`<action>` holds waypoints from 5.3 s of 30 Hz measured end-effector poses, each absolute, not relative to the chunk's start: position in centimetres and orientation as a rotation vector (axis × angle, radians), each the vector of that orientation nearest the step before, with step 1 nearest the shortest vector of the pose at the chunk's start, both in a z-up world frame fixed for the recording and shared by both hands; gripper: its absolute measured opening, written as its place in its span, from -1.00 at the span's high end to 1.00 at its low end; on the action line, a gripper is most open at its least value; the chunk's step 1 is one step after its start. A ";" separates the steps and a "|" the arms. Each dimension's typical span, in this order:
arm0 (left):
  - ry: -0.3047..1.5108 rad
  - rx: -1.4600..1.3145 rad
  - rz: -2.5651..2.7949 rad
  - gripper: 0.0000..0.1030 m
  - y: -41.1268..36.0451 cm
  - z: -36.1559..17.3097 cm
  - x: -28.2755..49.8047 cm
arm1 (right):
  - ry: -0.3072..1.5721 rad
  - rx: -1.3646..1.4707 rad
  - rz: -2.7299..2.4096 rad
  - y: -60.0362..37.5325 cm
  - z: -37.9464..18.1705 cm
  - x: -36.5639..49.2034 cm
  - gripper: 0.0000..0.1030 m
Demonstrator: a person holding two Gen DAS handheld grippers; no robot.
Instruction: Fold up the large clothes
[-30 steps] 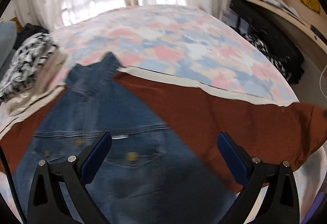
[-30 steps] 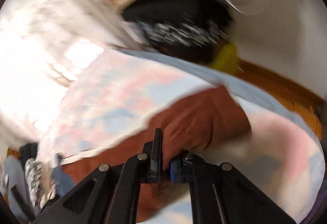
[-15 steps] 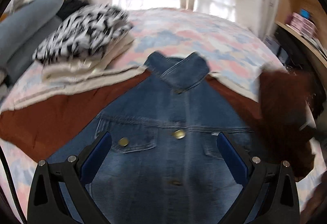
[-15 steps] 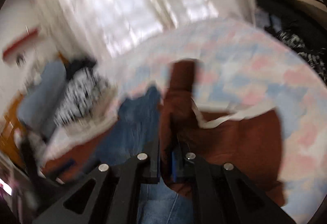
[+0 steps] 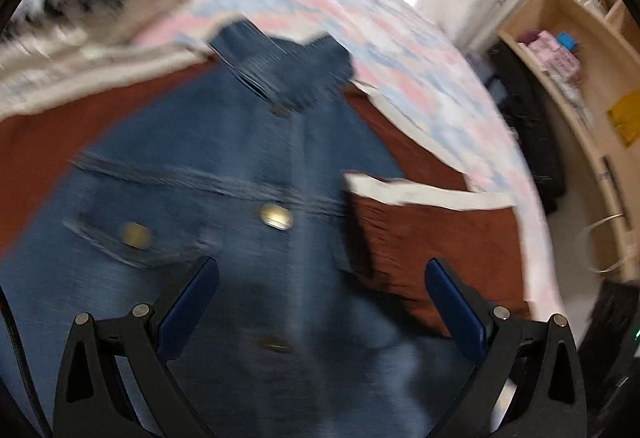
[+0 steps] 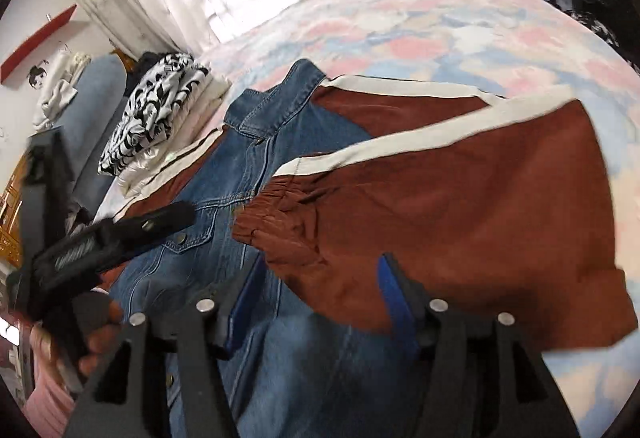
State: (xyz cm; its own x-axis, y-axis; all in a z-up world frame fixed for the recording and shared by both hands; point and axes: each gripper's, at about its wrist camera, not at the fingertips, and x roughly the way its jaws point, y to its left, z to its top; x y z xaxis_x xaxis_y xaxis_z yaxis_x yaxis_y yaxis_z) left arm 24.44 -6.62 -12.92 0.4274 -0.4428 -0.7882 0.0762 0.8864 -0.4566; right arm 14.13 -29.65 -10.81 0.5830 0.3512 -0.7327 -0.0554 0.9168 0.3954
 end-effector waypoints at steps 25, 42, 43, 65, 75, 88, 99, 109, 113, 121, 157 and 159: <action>0.922 -0.029 -0.340 0.88 -18.2 -10.1 25.8 | 0.816 0.354 0.229 -29.7 -13.7 10.8 -0.15; 0.988 0.070 -0.011 0.56 -4.6 -13.0 29.9 | 0.836 0.401 0.096 -37.3 -10.4 11.1 -0.26; 1.011 0.064 -0.008 0.35 -4.2 -14.0 30.3 | 0.862 0.417 0.086 -38.0 -10.9 11.7 -0.26; 1.062 -0.091 -0.100 0.46 -3.5 -18.0 33.1 | 0.888 0.494 -0.016 -43.9 -13.7 24.3 0.93; 1.029 -0.119 -0.146 -0.07 -3.3 -15.2 31.2 | 1.014 0.524 0.008 -43.9 -13.3 20.0 -0.20; 1.098 -0.052 -0.095 0.27 -3.2 -17.6 29.7 | 1.047 0.398 0.024 -40.8 -13.9 13.5 0.79; 1.018 0.050 -0.161 -0.04 -3.5 -13.1 26.6 | 1.062 0.350 -0.039 -41.1 -11.4 12.0 0.65; 1.046 -0.044 -0.218 -0.03 -8.4 -12.9 29.6 | 1.052 0.386 0.190 -31.8 -9.9 19.0 0.49; 1.087 -0.007 -0.168 -0.03 -10.0 -16.0 31.4 | 1.090 0.395 0.229 -29.0 -12.7 22.4 0.49; 1.067 -0.065 -0.109 0.02 -7.4 -17.8 33.0 | 1.000 0.357 -0.042 -37.0 -15.5 22.0 0.60; 0.866 -0.096 -0.068 -0.41 0.3 -4.7 8.9 | 0.896 0.443 0.129 -26.2 -5.0 4.6 0.13; 0.863 -0.109 -0.060 -0.41 2.0 -4.7 7.9 | 0.897 0.433 0.139 -25.0 -4.9 4.2 0.13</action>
State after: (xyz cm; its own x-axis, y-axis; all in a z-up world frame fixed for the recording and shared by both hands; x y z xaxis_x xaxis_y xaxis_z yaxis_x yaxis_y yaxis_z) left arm 7.89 1.97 -4.68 0.6488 -0.0972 -0.7547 0.0090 0.9927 -0.1201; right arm 4.23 -25.04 -4.94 0.6216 0.2953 -0.7255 0.0610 0.9051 0.4207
